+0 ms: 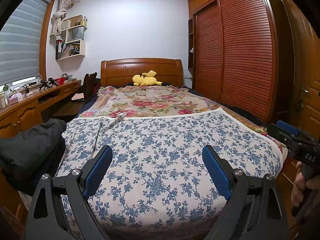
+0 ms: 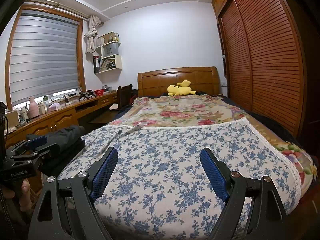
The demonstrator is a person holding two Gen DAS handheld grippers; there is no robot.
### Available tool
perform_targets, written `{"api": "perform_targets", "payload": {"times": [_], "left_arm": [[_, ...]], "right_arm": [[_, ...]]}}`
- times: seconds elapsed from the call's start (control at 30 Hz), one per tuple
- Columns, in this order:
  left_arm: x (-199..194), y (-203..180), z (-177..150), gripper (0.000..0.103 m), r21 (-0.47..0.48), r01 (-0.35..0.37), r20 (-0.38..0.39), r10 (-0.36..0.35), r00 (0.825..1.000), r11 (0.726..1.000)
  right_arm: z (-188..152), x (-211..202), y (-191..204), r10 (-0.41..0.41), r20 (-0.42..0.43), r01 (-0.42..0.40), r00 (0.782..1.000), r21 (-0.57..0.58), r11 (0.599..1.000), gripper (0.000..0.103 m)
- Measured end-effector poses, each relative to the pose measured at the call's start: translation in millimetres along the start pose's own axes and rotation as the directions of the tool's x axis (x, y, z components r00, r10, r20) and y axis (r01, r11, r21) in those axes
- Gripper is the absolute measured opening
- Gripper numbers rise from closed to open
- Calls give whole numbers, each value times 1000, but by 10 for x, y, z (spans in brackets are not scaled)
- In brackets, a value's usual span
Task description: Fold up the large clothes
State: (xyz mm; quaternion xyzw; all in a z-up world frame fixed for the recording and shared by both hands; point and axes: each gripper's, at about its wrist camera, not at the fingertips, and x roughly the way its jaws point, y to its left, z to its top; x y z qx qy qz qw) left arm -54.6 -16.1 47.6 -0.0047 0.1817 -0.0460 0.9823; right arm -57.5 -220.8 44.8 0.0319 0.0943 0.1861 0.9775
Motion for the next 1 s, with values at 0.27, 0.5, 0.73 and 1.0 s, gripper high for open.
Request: {"api": "perform_targets", "payload": {"times": [0.27, 0.5, 0.73, 1.0], "left_arm": [[-2, 4, 1, 91, 0, 0, 0, 0, 1000, 1000], [-1, -3, 2, 91, 1, -1, 0, 1, 1000, 1000], [-1, -3, 3, 92, 1, 0, 0, 0, 1000, 1000], [-2, 7, 2, 91, 0, -1, -1, 1, 1000, 1000]], "right_arm": [[0, 1, -10, 0, -1, 0, 1000, 0, 1000, 86], [5, 4, -11, 0, 2, 0, 1000, -1, 1000, 86], [4, 3, -9, 1, 3, -1, 1000, -1, 1000, 86], [4, 0, -22, 6, 2, -6, 1000, -1, 1000, 86]]}}
